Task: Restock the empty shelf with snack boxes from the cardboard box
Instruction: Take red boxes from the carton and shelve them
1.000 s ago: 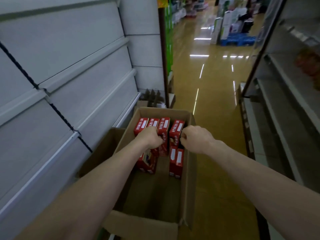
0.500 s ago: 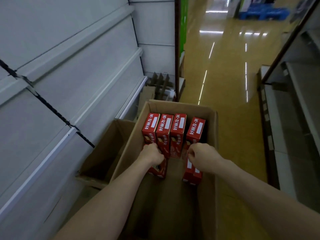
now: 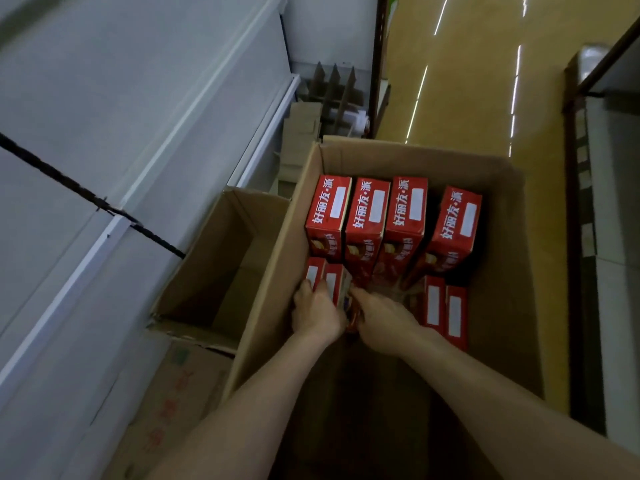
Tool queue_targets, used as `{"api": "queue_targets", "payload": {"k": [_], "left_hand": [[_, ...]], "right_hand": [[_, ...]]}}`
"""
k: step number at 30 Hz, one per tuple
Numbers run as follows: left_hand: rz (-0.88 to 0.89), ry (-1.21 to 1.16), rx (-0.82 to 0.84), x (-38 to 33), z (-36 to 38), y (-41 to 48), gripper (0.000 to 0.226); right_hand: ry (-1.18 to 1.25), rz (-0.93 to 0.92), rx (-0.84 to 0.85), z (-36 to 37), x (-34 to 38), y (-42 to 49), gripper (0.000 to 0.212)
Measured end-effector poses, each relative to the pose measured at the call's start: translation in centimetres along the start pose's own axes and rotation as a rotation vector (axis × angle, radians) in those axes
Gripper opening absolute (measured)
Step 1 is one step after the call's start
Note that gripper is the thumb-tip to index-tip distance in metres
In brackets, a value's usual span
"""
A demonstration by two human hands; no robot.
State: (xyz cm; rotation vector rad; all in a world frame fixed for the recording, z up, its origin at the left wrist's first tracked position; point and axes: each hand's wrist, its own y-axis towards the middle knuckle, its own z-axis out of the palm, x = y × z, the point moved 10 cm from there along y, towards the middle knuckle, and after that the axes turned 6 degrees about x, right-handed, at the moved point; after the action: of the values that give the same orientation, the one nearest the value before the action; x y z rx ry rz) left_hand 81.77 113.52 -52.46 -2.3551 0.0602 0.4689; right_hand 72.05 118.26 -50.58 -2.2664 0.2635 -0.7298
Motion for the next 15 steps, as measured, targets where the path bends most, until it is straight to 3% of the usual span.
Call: {"api": "queue_targets", "payload": {"k": [3,8,12,15], "left_hand": [[0.054,0.077,-0.078,-0.4,-0.1,-0.3,0.057],[0.158,0.004,-0.106,-1.6,0.2,0.0,0.054],[0.147,0.027,-0.209,-1.7,-0.8,0.7,0.055],[0.124,0.019,-0.182,-1.4,-0.4,1.3,0.058]], "right_hand": [[0.002,-0.005,0.051,1.3,0.6,1.5,0.067],[-0.055,0.007,0.022,1.7,0.1,2.1,0.071],[-0.038,0.035,-0.036,0.8,-1.0,2.0,0.064],[0.022,0.097,-0.116,0.4,-2.3,2.0,0.056]]}}
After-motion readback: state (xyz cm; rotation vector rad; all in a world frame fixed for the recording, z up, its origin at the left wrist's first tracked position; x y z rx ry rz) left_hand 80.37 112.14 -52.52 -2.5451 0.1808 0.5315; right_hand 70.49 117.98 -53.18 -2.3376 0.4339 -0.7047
